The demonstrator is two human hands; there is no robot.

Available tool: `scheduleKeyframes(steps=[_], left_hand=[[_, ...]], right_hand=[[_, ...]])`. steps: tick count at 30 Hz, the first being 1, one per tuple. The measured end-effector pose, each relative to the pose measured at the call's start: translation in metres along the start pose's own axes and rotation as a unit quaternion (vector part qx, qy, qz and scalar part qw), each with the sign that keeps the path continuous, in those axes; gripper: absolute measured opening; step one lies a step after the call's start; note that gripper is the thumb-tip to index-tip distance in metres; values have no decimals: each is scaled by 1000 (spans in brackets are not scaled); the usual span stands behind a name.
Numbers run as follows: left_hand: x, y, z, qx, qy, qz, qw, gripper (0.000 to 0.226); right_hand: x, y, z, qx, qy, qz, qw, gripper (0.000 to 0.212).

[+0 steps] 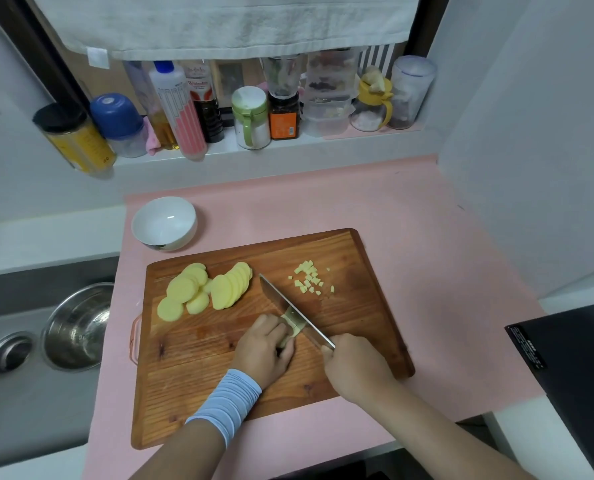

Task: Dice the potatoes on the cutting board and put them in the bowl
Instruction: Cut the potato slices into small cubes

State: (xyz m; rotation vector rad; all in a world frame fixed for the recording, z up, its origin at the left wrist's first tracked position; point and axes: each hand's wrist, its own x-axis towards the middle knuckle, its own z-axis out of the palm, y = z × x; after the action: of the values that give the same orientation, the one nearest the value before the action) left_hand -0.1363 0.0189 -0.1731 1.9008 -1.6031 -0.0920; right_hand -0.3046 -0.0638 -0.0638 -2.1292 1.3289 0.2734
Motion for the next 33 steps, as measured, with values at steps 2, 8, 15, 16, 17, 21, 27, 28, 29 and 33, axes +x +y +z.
scheduleKeyframes(steps=[2,8,15,16,17,21,27,28,29,33], left_hand=[[0,-1,0,1,3,2,1000,12],[-2,-2,2,-6,12,2,1000,11],[-3,1,0,-8,22,-7,1000,12],[-3,2,-1,-9,24,-5,1000,12],[-2,3,-2,-10,24,-2,1000,11],[-2,3,-2,-17,24,-3,1000,9],[-1,-1,0,-22,21,6,1000,9],[-1,-1,0,-23,22,5,999,9],[-1,-1,0,-25,22,4,999,10],[-3,-1,-1,-37,18,15,999,8]], right_hand=[[0,0,1,5,0,-2,1000,33],[-5,-5,-3,-32,18,-25,999,34],[-22,-1,-2,-42,20,-49,998,35],[-23,1,-2,-43,17,-47,998,35],[-24,2,-2,-43,15,-45,998,35],[-22,5,-1,-29,4,-32,999,34],[-6,-3,4,2,-20,-11,1000,31],[-4,-5,4,0,-19,-12,1000,31],[-3,-6,5,-2,-19,-11,1000,31],[-1,-5,3,-2,-21,-4,1000,30]])
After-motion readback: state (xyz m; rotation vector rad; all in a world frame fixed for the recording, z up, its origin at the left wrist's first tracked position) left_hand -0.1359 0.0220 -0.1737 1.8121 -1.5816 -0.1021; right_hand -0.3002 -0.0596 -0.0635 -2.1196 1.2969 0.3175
